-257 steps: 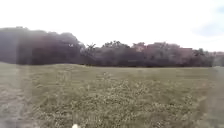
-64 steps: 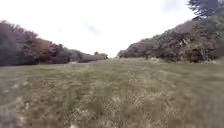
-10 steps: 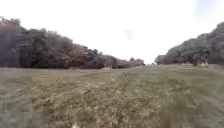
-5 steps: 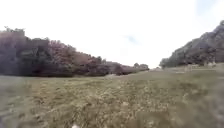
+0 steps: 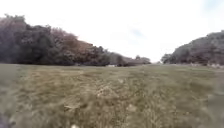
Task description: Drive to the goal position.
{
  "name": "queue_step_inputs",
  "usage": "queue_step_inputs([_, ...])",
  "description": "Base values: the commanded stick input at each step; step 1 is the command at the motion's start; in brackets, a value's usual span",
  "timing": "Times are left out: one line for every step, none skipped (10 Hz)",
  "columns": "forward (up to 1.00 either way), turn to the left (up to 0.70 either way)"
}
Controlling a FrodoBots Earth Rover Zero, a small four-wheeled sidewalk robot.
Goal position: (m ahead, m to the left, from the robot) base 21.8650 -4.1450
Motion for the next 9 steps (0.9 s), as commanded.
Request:
queue_step_inputs([1.00,-0.38])
queue_step_inputs([1.00,-0.32])
queue_step_inputs([1.00,-0.25])
queue_step_inputs([1.00,-0.02])
queue_step_inputs([1.00,0.00])
queue_step_inputs([1.00,0.00])
queue_step_inputs([1.00,0.00])
queue_step_inputs([1.00,0.00])
queue_step_inputs([1.00,0.00])
